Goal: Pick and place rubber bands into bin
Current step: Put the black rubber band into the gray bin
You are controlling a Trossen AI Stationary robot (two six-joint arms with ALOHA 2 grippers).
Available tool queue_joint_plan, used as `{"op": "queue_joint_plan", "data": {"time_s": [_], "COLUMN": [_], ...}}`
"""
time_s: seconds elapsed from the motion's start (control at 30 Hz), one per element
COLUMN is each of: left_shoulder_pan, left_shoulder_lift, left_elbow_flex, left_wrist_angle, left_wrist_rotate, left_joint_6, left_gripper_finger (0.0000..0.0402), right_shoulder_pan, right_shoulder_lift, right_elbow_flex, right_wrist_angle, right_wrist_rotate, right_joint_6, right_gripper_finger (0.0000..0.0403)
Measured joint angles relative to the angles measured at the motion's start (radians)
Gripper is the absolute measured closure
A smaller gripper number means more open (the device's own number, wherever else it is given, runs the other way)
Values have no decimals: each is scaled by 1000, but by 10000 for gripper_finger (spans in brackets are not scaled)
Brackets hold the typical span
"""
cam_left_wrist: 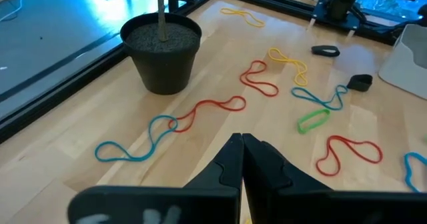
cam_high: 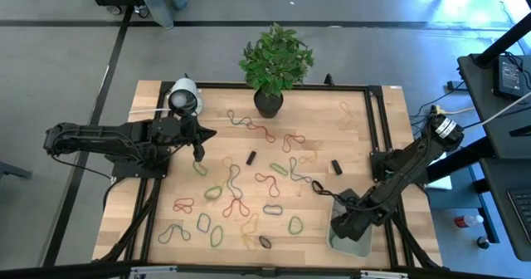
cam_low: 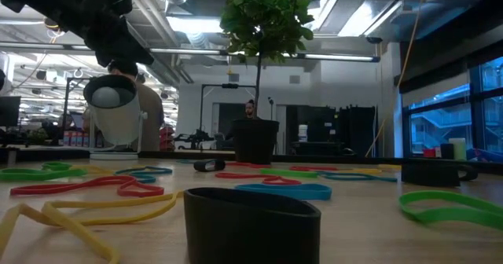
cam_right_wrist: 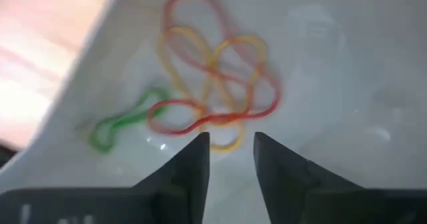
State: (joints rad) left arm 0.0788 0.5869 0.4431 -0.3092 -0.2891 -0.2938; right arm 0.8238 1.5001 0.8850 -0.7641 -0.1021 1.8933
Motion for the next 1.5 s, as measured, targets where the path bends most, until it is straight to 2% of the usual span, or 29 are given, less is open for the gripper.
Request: {"op": "queue_joint_plan", "data": {"time_s": [0.17, 0.3, 0.37, 0.5, 0.6, 0.73, 0.9, 1.1, 1.33, 1.5], "left_shoulder_pan": [0, 0, 0, -6, -20, -40, -45, -55, -66, -64], "left_shoulder_lift": [6, 31, 52, 122, 210, 354, 567, 800, 1015, 1144], "left_elbow_flex": [0, 0, 0, 8, 47, 131, 258, 422, 571, 643], "left_wrist_angle": [30, 103, 145, 236, 245, 247, 233, 86, -54, -177], "left_wrist_rotate": [79, 82, 82, 108, 119, 103, 91, 97, 95, 86], "left_joint_6": [17, 17, 17, 21, 35, 37, 22, -100, -192, -228], "left_gripper_finger": [380, 331, 302, 246, 209, 180, 174, 174, 180, 194], "right_shoulder_pan": [4, 20, 26, 26, 24, 1, -67, -222, -369, -398], "right_shoulder_lift": [-28, -68, -103, -194, -270, -390, -565, -755, -892, -931], "right_elbow_flex": [107, 186, 199, 175, 139, 65, -58, -158, -198, -200], "right_wrist_angle": [-129, -280, -304, -304, -304, -302, -229, -103, 65, 79], "right_wrist_rotate": [34, 145, 166, 248, 329, 447, 555, 565, 556, 537], "right_joint_6": [-63, -128, -177, -254, -344, -440, -603, -917, -1320, -1415], "right_gripper_finger": [255, 248, 250, 265, 283, 310, 348, 396, 391, 399]}}
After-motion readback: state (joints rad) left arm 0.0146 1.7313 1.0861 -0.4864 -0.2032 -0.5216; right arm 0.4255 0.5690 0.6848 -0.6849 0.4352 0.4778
